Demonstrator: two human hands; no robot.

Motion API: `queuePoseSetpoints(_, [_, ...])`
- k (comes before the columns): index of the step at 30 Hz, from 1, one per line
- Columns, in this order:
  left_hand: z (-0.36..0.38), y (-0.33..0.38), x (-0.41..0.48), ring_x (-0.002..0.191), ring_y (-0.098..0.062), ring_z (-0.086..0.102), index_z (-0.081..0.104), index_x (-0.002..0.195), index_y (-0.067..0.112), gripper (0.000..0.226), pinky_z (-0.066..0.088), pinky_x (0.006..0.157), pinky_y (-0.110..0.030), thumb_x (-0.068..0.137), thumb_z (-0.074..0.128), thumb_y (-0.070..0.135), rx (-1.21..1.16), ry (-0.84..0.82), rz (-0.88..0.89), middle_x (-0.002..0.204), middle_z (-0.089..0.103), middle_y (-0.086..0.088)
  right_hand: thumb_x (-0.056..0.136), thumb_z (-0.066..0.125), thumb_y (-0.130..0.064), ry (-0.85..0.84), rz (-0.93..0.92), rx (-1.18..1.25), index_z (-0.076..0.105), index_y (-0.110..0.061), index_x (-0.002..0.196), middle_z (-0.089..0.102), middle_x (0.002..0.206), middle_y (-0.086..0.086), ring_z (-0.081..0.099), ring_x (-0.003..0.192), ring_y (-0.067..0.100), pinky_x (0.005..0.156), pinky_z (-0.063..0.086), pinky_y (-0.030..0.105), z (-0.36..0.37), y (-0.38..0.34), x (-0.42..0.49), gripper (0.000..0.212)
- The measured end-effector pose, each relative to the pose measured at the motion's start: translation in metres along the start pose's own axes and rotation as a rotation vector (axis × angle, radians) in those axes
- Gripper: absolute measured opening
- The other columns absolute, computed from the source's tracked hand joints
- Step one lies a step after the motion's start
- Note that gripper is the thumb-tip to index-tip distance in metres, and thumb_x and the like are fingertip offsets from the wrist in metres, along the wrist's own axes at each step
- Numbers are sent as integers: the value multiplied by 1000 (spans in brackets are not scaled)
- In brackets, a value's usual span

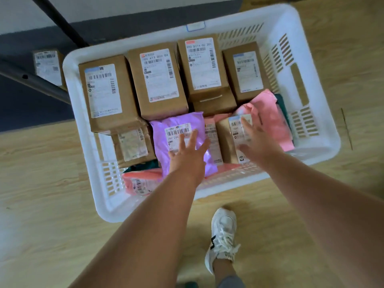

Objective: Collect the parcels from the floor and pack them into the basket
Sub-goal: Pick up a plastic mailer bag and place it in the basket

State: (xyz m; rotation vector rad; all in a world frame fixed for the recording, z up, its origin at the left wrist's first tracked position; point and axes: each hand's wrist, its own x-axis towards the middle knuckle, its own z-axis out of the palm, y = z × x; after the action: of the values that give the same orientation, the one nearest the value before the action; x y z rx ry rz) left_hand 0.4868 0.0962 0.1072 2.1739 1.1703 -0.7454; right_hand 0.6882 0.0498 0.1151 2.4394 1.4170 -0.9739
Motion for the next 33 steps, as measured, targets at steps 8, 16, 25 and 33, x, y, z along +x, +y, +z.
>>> queuePoseSetpoints(8, [47,-1,44,145,-38,-20,-3,153,40,69,28,113,-57,101,40,24,146,-79,17,160,-23,5,93,60,-33,-62,-32,-101,8,-37,154,28,153,11,48,122,36,89,48,43,11,12,28,80])
queuePoseSetpoints(16, [49,-3,39,146,-36,-18,-16,150,39,78,30,114,-52,101,42,22,177,-16,32,156,-34,1,93,57,-45,-82,-97,-29,4,-40,154,51,133,10,56,109,27,82,47,35,8,28,28,81])
queuePoseSetpoints(25, [30,-1,-2,146,-35,-19,-4,153,40,79,9,115,-62,98,51,25,-27,132,-178,160,-23,1,73,73,-59,-112,174,147,-10,-34,153,-1,162,12,11,146,41,111,21,60,-8,33,6,119])
queuePoseSetpoints(33, [38,-2,1,148,-32,-12,0,153,41,76,34,111,-45,99,51,28,-186,59,-192,159,-24,4,81,74,-42,-86,142,367,-14,-63,138,31,153,12,49,123,40,94,48,51,3,34,14,106])
